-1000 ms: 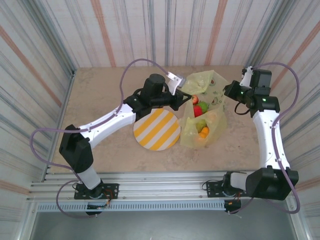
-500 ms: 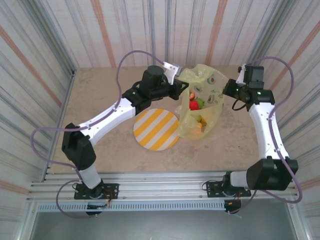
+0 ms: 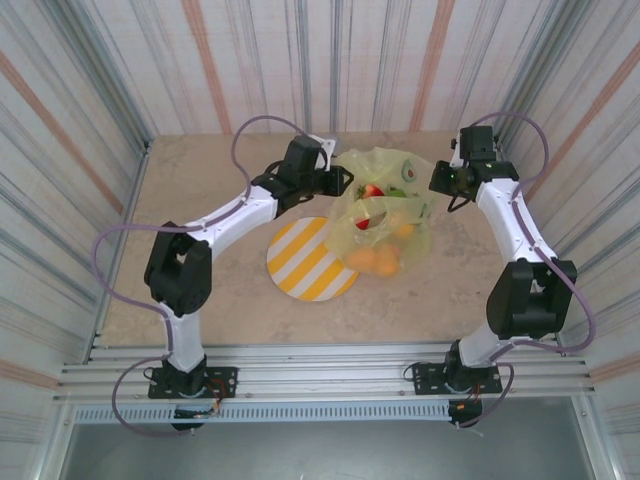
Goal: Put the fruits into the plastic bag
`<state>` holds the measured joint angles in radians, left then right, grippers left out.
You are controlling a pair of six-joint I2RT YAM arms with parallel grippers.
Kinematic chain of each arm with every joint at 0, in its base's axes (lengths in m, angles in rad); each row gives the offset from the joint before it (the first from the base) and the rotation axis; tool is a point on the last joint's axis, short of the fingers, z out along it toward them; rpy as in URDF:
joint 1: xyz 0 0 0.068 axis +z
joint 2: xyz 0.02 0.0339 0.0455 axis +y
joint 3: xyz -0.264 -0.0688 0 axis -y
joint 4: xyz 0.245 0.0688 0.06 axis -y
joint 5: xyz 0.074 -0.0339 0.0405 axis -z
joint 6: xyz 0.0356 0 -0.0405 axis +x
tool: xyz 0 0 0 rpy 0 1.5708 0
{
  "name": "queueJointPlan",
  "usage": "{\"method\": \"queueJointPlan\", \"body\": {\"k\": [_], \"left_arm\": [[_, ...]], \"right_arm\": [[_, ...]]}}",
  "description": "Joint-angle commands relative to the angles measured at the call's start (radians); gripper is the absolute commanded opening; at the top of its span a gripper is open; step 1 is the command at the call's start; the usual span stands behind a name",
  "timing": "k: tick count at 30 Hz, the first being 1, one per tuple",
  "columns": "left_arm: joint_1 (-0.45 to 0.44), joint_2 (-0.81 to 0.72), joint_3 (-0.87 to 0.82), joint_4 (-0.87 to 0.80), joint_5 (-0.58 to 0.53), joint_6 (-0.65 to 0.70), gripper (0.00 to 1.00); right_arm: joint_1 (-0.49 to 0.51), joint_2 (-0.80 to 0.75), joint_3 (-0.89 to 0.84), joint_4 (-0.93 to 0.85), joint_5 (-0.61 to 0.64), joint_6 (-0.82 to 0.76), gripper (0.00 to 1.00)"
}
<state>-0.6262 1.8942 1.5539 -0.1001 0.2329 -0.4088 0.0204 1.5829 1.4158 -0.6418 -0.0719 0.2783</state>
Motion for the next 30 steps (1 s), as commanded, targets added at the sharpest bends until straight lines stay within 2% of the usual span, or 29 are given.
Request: {"method": "queueJointPlan", "body": {"k": [1, 4, 7, 12, 16, 27, 30], "left_arm": [[-0.011, -0.112, -0.08, 0.031, -0.013, 0.013, 0.52], [-0.01, -0.192, -0.192, 0.03, -0.075, 0.028, 0.68], [-0.009, -0.268, -0.328, 0.066, -0.069, 0.01, 0.79], [-0.011, -0.314, -0.474, 0.104, -0.071, -0.029, 0.84], [-0.007, -0.248, -0.474, 0.099, -0.033, -0.059, 0.81], [-0.026, -0.085, -0.433, 0.153, 0.052, -0.12, 0.57], [-0.029, -0.064, -0.434, 0.179, 0.082, -0.14, 0.57]], "right_arm": [[0.003, 0.012, 0.031, 0.014, -0.018, -0.006, 0.0], [0.003, 0.015, 0.028, 0.018, -0.028, -0.004, 0.0], [0.002, 0.016, 0.024, 0.023, -0.033, -0.004, 0.0], [0.003, 0.028, 0.023, 0.027, -0.046, -0.002, 0.0], [0.004, 0.027, 0.022, 0.025, -0.05, -0.001, 0.0], [-0.005, 0.015, 0.014, 0.019, -0.059, -0.007, 0.0], [-0.007, 0.016, 0.012, 0.019, -0.061, -0.007, 0.0]]}}
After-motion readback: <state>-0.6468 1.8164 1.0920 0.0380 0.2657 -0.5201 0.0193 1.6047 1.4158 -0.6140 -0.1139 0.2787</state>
